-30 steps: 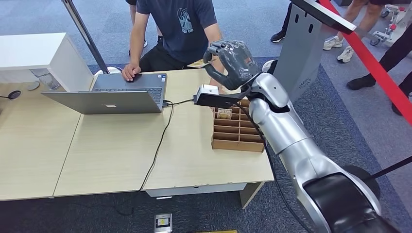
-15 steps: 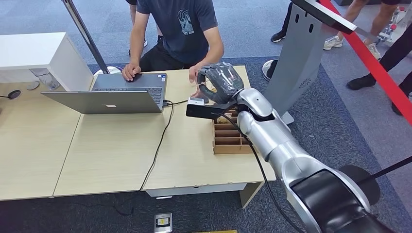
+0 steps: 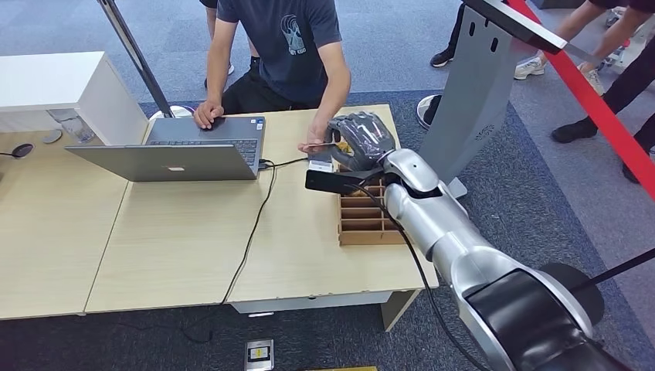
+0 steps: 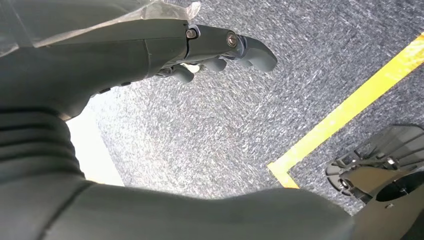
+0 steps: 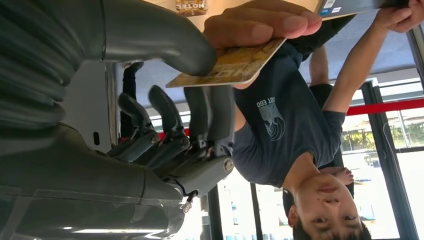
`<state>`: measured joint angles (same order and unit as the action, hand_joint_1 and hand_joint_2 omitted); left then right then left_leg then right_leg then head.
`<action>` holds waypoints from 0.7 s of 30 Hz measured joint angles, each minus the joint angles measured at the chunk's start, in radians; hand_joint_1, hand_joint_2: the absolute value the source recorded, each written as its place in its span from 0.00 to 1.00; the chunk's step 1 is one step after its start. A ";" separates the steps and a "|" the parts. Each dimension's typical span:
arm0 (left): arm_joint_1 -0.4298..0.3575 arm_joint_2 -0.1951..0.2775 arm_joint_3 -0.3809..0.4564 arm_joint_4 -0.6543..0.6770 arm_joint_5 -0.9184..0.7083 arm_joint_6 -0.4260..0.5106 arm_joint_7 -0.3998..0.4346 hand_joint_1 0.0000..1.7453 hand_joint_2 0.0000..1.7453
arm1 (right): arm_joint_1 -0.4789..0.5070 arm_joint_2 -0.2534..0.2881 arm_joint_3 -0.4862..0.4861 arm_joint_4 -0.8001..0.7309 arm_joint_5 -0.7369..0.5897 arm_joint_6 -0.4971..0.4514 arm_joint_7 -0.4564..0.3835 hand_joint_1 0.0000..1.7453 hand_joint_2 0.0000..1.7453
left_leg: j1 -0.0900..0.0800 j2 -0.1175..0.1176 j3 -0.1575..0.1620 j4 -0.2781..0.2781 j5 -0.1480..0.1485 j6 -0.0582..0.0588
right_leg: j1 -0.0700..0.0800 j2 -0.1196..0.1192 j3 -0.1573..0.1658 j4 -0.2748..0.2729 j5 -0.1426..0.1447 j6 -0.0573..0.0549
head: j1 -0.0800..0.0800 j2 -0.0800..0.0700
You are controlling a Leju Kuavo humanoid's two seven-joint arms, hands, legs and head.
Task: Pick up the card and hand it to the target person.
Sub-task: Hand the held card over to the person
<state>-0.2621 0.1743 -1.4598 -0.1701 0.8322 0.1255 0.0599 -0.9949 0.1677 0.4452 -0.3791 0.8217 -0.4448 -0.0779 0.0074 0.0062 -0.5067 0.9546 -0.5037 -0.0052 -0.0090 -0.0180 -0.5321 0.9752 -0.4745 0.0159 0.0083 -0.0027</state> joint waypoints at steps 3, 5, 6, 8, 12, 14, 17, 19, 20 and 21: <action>-0.001 0.000 0.000 0.000 0.003 -0.004 0.000 0.00 0.00 | 0.000 -0.002 0.003 0.009 -0.005 -0.002 -0.004 0.00 1.00 | 0.000 0.000 0.000 0.000 0.000 0.000 | 0.000 0.000 0.000 0.000 0.000 0.000 | 0.000 0.000; -0.002 0.000 0.000 0.000 0.004 -0.008 0.002 0.00 0.00 | -0.001 -0.004 0.004 0.012 -0.012 -0.007 -0.012 0.00 1.00 | 0.000 0.000 0.000 0.000 0.000 0.000 | 0.000 0.000 0.000 0.000 0.000 0.000 | 0.000 0.000; -0.002 0.000 0.000 0.000 0.004 -0.009 0.003 0.00 0.00 | -0.002 -0.005 0.004 0.014 -0.019 -0.010 -0.019 0.00 1.00 | 0.000 0.000 0.000 0.000 0.000 0.000 | 0.000 0.000 0.000 0.000 0.000 0.000 | 0.000 0.000; -0.002 0.000 -0.001 0.000 0.005 -0.009 0.004 0.00 0.00 | -0.006 -0.008 0.004 0.015 -0.036 -0.016 -0.037 0.00 1.00 | 0.000 0.000 0.000 0.000 0.000 0.000 | 0.000 0.000 0.000 0.000 0.000 0.000 | 0.000 0.000; 0.000 0.000 -0.001 0.000 0.018 -0.004 0.000 0.00 0.00 | -0.017 -0.021 -0.015 0.014 -0.140 0.020 -0.119 0.00 1.00 | 0.000 0.000 0.000 0.000 0.000 0.000 | 0.000 0.000 0.000 0.000 0.000 0.000 | 0.000 0.000; 0.004 0.002 -0.001 0.000 0.027 0.000 -0.004 0.00 0.00 | -0.020 -0.034 -0.037 0.006 -0.227 0.081 -0.171 0.00 1.00 | 0.000 0.000 0.000 0.000 0.000 0.000 | 0.000 0.000 0.000 0.000 0.000 0.000 | 0.000 0.000; 0.012 0.005 -0.001 0.000 0.043 0.005 -0.015 0.00 0.00 | -0.018 -0.066 -0.075 -0.019 -0.373 0.233 -0.228 0.00 1.00 | 0.000 0.000 0.000 0.000 0.000 0.000 | 0.000 0.000 0.000 0.000 0.000 0.000 | 0.000 0.000; 0.021 0.008 -0.001 0.000 0.051 0.007 -0.025 0.00 0.00 | -0.008 -0.099 -0.102 -0.052 -0.502 0.382 -0.249 0.00 1.00 | 0.000 0.000 0.000 0.001 0.000 0.000 | 0.000 0.000 0.000 -0.001 0.000 0.000 | 0.000 0.000; 0.025 0.009 -0.001 0.000 0.055 0.007 -0.029 0.00 0.00 | 0.002 -0.119 -0.117 -0.074 -0.564 0.446 -0.250 0.00 1.00 | 0.000 0.000 0.000 0.001 0.000 0.000 | 0.000 0.000 0.000 -0.001 0.000 0.000 | 0.000 0.000; 0.030 0.010 -0.001 0.000 0.057 0.007 -0.032 0.00 0.00 | 0.013 -0.139 -0.130 -0.098 -0.620 0.499 -0.246 0.00 1.00 | 0.000 0.000 0.000 0.001 0.000 0.000 | 0.000 0.000 0.000 -0.001 0.000 0.000 | 0.000 0.000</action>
<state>-0.2324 0.1842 -1.4607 -0.1701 0.8893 0.1329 0.0278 -0.9817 0.0282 0.3148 -0.4768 0.2018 0.0543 -0.3235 0.0071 0.0057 -0.5065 0.9553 -0.5039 -0.0050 -0.0094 -0.0182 -0.5321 0.9742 -0.4745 0.0160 0.0082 -0.0027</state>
